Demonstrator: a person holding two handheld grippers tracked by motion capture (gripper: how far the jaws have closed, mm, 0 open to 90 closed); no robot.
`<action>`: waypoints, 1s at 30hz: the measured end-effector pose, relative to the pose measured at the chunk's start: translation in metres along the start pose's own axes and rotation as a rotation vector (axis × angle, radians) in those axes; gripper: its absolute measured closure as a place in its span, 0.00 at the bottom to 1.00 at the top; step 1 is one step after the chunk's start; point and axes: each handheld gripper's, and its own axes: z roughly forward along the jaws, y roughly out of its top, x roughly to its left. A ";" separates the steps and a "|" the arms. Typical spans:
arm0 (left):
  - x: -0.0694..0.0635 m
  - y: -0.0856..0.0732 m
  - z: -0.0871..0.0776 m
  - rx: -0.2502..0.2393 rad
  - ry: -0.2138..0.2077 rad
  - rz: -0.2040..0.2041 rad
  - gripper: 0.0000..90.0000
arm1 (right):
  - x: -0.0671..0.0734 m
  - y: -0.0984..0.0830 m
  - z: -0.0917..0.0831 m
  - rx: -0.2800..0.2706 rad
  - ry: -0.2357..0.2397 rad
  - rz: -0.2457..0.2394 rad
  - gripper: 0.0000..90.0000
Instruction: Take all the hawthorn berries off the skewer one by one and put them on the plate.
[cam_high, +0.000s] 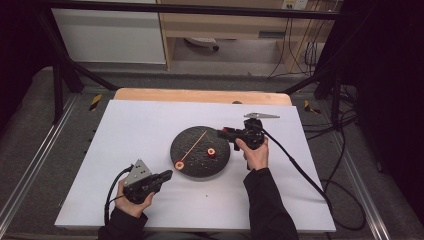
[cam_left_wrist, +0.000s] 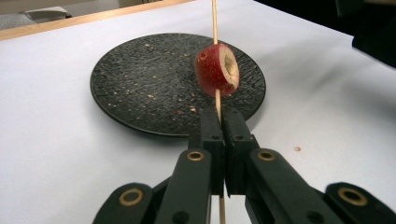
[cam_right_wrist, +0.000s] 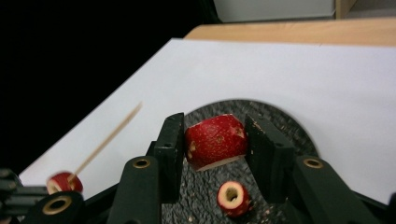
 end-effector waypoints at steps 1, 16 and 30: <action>0.001 0.000 0.000 0.000 0.001 -0.001 0.98 | 0.002 -0.007 0.010 0.022 0.006 -0.005 0.66; 0.002 -0.001 0.004 0.013 0.006 -0.006 0.98 | 0.012 -0.059 0.064 0.160 0.032 -0.015 0.66; -0.001 -0.002 0.006 0.020 0.001 -0.002 0.98 | 0.018 -0.056 0.055 0.153 0.032 -0.054 0.54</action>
